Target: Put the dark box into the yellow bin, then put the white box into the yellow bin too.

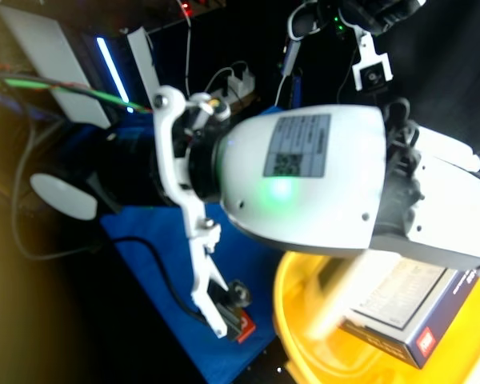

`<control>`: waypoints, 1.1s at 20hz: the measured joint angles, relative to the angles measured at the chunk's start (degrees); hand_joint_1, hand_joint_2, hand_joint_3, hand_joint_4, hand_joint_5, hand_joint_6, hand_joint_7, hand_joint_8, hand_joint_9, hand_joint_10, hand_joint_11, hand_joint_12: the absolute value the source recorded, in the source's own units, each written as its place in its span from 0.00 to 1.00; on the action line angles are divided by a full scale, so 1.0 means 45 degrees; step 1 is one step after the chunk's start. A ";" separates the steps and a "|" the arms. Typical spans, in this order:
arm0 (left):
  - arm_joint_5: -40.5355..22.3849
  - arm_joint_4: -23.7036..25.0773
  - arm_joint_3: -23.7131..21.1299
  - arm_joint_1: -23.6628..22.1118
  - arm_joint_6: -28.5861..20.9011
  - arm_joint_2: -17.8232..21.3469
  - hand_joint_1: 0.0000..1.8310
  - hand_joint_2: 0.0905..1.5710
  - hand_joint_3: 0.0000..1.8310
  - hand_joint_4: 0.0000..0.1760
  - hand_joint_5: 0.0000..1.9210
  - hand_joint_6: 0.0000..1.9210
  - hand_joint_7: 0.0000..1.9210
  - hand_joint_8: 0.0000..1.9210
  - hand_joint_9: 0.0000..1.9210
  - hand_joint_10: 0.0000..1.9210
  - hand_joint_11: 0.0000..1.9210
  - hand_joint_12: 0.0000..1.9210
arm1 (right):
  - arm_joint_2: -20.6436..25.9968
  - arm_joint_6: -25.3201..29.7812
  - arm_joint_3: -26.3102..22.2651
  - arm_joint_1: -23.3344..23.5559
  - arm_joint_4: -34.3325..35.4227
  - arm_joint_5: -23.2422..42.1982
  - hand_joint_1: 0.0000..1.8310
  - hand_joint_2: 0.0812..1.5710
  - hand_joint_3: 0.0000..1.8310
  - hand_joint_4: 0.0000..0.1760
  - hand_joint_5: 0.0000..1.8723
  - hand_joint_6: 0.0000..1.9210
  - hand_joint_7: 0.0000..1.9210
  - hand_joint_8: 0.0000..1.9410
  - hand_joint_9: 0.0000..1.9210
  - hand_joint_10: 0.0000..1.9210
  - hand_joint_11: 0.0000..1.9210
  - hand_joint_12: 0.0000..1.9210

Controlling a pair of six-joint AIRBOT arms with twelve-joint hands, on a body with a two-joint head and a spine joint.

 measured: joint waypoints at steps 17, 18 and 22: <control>0.0107 -0.1059 -0.0097 0.1035 0.0068 -0.0087 0.50 0.71 0.00 0.87 0.04 0.00 0.00 0.00 0.00 0.00 0.00 0.00 | 0.3065 0.0097 -0.2239 0.0000 0.0840 0.0141 0.45 0.44 0.00 0.93 0.01 0.00 0.18 0.00 0.18 0.00 0.08 0.04; -0.0005 -0.1404 -0.0141 0.1195 0.0131 -0.0083 0.54 0.76 0.01 0.72 0.07 0.01 0.02 0.00 0.01 0.00 0.00 0.00 | 0.3288 0.0102 -0.2574 -0.0005 0.0787 0.0262 0.46 0.43 0.00 0.99 0.02 0.00 0.18 0.00 0.18 0.00 0.08 0.04; -0.0476 -0.2351 -0.0311 0.1792 0.0379 -0.0029 0.52 0.70 0.00 0.66 0.08 0.00 0.04 0.00 0.04 0.00 0.00 0.00 | 0.4265 0.0097 -0.3628 -0.0510 0.0811 0.1083 0.46 0.43 0.00 1.00 0.02 0.00 0.16 0.00 0.16 0.00 0.07 0.04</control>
